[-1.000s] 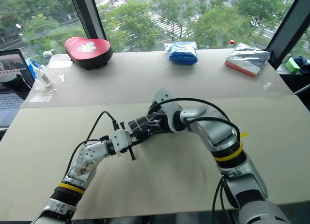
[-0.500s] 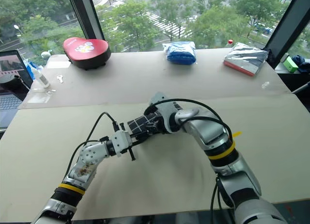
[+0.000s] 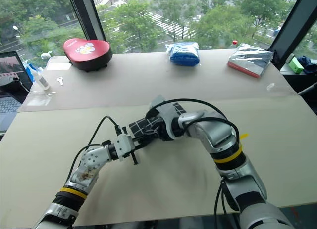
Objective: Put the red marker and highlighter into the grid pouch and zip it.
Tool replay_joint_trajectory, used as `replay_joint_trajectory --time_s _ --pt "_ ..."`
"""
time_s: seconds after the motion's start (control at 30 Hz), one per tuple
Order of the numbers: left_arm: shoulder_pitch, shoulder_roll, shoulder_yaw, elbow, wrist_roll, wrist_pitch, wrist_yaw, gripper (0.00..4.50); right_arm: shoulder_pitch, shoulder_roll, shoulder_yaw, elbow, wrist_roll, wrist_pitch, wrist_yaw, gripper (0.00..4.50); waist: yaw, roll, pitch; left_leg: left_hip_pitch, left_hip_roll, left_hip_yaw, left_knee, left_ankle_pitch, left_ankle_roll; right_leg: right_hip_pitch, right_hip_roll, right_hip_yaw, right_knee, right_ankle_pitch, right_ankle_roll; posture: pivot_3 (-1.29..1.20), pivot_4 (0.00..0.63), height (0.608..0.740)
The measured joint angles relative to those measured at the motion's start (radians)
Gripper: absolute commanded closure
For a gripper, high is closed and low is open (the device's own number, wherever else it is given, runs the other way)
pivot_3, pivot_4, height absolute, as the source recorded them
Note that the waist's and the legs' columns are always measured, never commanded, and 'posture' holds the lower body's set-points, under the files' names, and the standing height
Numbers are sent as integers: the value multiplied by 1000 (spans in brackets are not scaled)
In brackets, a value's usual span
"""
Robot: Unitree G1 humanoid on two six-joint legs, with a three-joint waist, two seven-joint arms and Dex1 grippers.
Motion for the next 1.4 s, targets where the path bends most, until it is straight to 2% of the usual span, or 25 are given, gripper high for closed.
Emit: replay_joint_trajectory --time_s 0.2,0.3,0.37,0.4,0.43,0.47,0.83,1.07,1.4 --pt "0 1 0 7 0 0 0 4500 15 0 10 -9 -9 -12 -13 2220 -3 0 0 0 0 0 0 0 0 0 0 0 0 0 0 0 150 740" --pt "0 1 0 13 0 -1 1 4500 16 2 15 -9 -8 -13 -15 2882 -4 0 0 0 0 0 0 0 0 0 0 0 0 0 0 0 150 740" --pt "0 1 0 20 1 -1 4 4500 17 2 24 -11 -8 -20 -15 3556 -6 0 0 0 0 0 0 0 0 0 0 0 0 0 0 0 150 740" --pt "0 1 1 21 1 -1 6 4500 17 2 25 -11 -8 -25 -15 3733 -6 0 0 0 0 0 0 0 0 0 0 0 0 0 0 0 150 740" --pt "0 1 1 22 1 -1 7 4500 17 1 25 -11 -8 -32 -15 4220 -6 0 0 0 0 0 0 0 0 0 0 0 0 0 0 0 150 740" --pt "0 1 1 21 1 -3 7 4500 17 1 25 -9 -12 -41 -20 4477 -6 0 0 0 0 0 0 0 0 0 0 0 0 0 0 0 150 740" --pt "0 -2 2 20 0 -14 10 4500 17 -19 -27 18 -25 -57 -23 4477 -5 0 0 0 0 0 0 0 0 0 0 0 0 0 0 0 150 740" --pt "-29 -42 35 1 -45 0 43 4500 25 -24 -280 22 75 24 -31 4477 4 0 0 0 0 0 0 0 0 1 0 0 -1 0 0 0 150 740" --pt "-42 -60 57 -32 -117 118 51 4500 62 -127 -397 -8 58 -4 -117 4477 5 0 0 0 0 0 0 0 1 0 0 0 -1 0 0 0 150 740"
